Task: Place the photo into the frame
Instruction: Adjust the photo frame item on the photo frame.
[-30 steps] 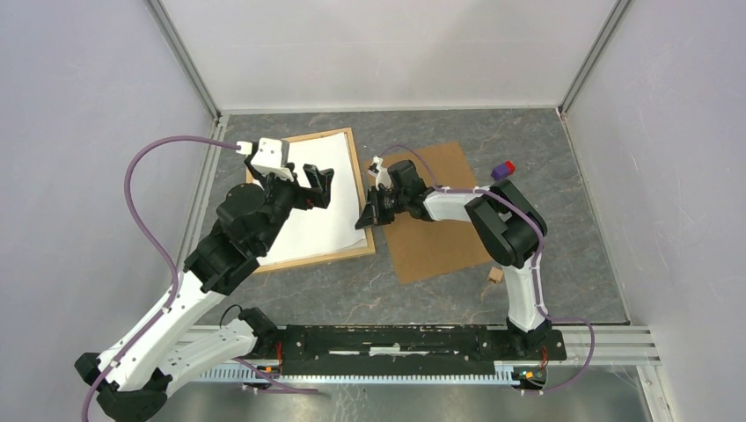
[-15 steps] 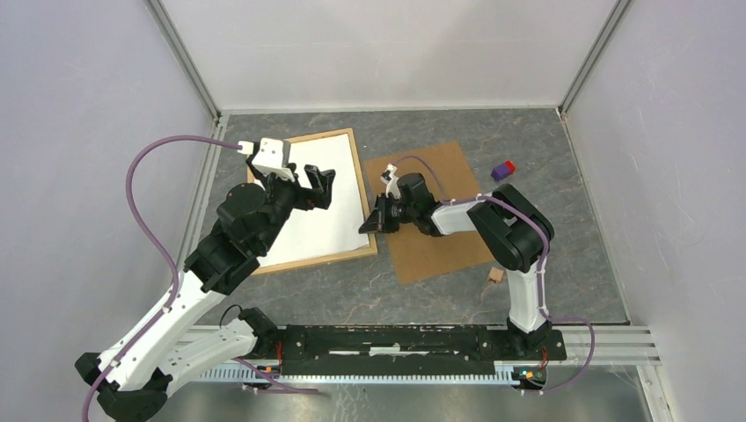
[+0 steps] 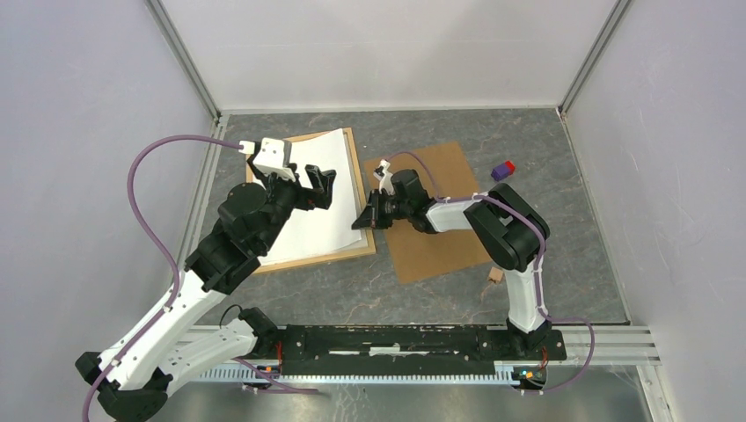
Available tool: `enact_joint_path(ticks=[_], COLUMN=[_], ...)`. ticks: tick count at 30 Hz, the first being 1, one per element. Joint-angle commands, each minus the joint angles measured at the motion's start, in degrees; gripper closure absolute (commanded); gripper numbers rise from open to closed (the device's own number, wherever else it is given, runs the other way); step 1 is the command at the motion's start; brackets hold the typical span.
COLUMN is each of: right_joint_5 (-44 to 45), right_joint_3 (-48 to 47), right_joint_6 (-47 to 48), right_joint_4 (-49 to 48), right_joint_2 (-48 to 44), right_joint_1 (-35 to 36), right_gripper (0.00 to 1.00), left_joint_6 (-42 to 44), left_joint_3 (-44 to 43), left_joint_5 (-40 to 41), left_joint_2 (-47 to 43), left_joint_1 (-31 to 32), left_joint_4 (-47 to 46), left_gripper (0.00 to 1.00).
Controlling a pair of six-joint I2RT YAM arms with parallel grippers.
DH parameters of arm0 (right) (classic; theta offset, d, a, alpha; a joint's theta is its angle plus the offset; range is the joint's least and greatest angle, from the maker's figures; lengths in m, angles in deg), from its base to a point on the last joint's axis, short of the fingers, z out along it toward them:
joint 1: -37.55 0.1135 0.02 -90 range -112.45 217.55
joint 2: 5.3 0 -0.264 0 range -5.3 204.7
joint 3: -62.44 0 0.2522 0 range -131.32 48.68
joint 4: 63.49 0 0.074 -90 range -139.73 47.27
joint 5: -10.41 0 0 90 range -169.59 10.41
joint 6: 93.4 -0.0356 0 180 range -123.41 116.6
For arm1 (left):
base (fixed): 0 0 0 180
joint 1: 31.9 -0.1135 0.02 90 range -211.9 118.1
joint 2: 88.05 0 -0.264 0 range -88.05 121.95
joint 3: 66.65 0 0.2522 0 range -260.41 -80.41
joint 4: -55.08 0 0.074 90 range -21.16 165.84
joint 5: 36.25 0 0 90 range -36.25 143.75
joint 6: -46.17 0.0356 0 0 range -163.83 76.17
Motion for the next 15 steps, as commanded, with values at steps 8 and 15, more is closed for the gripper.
enact_joint_path(ticks=[8,15], right_joint_5=[2.27,6.50], right_joint_3=[-4.88,-6.63], right_joint_6=[4.92,10.67], right_joint_4=[5.65,15.20], right_joint_2=[-0.19,-3.53], right_joint_1=[0.28,0.33], right_gripper=[0.79,0.63], left_joint_6=[-2.96,-3.47], left_joint_3=[-0.04,0.02], left_joint_5=[-0.97,-1.94], left_joint_2=[0.44,0.79], left_joint_1=[-0.57,-0.56], left_joint_4=[-2.73,-2.81], left_gripper=[0.06,0.06])
